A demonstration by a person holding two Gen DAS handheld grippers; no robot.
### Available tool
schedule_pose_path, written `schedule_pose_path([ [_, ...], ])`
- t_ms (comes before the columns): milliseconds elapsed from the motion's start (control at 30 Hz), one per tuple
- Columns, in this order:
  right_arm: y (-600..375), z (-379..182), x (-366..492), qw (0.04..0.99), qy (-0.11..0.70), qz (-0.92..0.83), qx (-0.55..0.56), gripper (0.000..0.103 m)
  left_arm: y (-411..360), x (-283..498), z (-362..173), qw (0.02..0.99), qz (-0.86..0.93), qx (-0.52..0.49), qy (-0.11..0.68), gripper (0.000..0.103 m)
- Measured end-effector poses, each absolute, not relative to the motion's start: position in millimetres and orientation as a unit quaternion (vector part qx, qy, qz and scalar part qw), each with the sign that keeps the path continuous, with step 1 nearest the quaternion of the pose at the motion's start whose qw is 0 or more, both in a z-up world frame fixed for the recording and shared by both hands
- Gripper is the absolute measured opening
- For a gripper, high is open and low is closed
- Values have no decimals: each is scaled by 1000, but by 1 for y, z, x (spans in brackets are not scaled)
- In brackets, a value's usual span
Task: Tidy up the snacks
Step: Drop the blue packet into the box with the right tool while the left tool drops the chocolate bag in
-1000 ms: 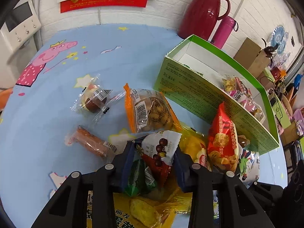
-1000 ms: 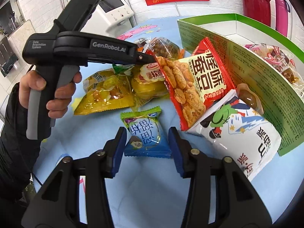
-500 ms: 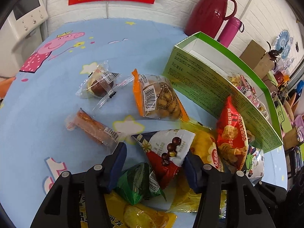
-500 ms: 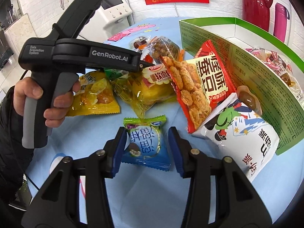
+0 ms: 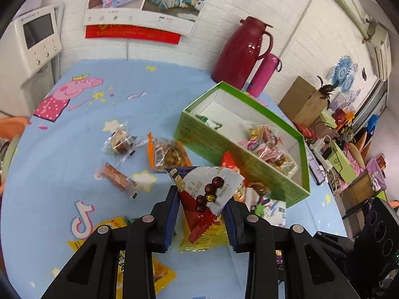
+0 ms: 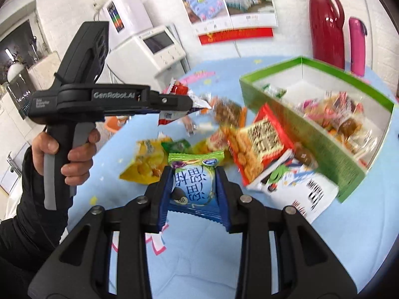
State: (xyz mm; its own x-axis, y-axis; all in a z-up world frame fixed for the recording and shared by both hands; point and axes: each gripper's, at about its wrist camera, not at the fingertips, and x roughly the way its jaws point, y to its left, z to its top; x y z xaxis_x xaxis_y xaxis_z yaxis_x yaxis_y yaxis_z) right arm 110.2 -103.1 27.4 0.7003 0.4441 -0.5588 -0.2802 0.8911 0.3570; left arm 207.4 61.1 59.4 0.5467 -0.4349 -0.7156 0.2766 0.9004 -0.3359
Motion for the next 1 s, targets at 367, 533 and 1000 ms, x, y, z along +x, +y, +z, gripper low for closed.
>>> schedule_pose_path([
  [367,-153,61,138,945,275,120,128,36,7,214,103,887,-242,-71,387,34],
  [533,-187,56,163,947,280,81,136,36,-17,242,97,883,-247,-69,392,34],
  [1000,-224,30,255,931,353,38,79,36,-58,323,54,873,-227,-56,429,34],
])
